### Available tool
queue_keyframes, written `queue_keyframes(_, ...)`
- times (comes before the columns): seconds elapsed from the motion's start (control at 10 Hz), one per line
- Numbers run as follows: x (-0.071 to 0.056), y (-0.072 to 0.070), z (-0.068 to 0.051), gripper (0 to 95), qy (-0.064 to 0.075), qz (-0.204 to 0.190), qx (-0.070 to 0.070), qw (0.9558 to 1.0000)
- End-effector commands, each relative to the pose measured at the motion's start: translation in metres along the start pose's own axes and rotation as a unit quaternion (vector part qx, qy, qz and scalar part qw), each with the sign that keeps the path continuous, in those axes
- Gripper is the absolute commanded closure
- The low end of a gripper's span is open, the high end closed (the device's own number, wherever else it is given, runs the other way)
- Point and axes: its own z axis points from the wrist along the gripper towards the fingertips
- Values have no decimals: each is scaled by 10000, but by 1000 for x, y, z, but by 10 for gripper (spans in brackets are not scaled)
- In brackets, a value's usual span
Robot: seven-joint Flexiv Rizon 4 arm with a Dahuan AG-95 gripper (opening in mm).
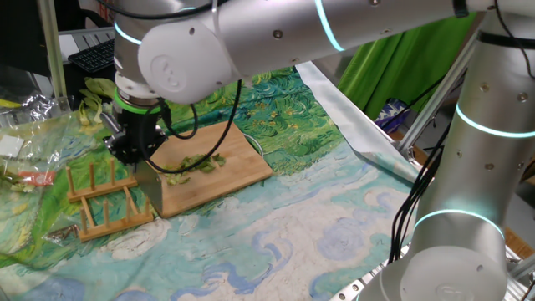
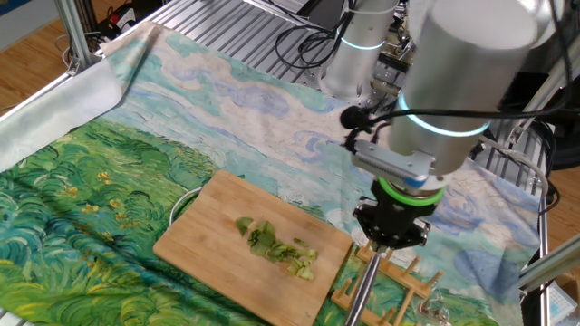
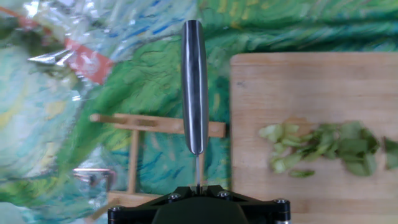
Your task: Chop the pakchoi
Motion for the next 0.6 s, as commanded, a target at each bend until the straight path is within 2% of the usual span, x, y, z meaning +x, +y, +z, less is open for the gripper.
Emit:
queue_keyframes(0.1, -3, 4, 4, 950, 90, 229, 130, 9996)
queue_keyframes(0.4, -8, 6, 11, 950, 29, 214, 207, 9996)
queue_keyframes(0.6, -9, 4, 15, 950, 30, 190, 194, 9996)
